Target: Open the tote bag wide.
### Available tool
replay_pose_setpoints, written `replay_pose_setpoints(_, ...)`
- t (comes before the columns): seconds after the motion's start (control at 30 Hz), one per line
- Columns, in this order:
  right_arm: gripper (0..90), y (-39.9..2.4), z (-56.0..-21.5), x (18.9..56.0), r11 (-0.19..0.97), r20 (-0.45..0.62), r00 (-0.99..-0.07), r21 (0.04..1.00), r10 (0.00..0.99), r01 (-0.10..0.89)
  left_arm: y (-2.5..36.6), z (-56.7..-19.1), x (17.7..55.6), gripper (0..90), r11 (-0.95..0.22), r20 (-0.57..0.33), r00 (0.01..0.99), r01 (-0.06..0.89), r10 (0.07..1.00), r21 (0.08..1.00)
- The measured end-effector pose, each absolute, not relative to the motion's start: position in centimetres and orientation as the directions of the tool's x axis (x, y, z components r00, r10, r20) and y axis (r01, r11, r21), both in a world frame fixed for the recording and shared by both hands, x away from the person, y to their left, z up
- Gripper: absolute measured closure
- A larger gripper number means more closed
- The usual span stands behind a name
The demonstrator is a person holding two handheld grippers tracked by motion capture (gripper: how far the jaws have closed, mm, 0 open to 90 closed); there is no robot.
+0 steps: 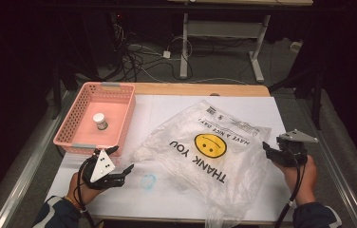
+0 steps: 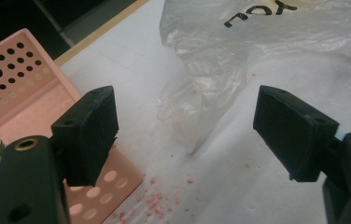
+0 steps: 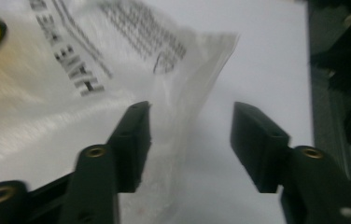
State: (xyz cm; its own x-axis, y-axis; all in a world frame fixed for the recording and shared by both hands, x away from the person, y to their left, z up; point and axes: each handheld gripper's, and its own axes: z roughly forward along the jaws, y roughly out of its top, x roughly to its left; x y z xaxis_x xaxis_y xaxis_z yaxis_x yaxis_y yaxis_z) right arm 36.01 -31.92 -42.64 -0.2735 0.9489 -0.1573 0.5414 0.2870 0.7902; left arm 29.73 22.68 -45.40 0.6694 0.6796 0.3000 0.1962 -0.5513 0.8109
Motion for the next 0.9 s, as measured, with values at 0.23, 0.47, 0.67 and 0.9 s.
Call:
replay_pose_setpoints(0.23,42.4,-26.0,-38.9,32.9,0.402,-0.200,-0.504,0.854,0.840,0.331,23.1,-45.4,29.3,21.6,-0.549,0.300,0.659,0.204,0.690,0.811)
replay_pose_setpoints(0.47,42.7,-15.6,-41.0,30.3,0.598,-0.225,-0.813,0.782,0.536,0.178,23.9,-45.5,28.7,21.6,-0.542,0.303,0.641,0.212,0.705,0.813)
replay_pose_setpoints(0.67,41.8,-10.9,-45.3,30.3,0.730,-0.204,-0.908,0.668,0.365,0.143,24.2,-45.7,28.8,21.6,-0.544,0.297,0.636,0.233,0.713,0.806)
replay_pose_setpoints(0.9,69.6,-10.8,-47.1,31.4,0.771,-0.198,-0.899,0.604,0.390,0.202,23.9,-46.0,28.6,21.7,-0.566,0.309,0.645,0.234,0.698,0.790)
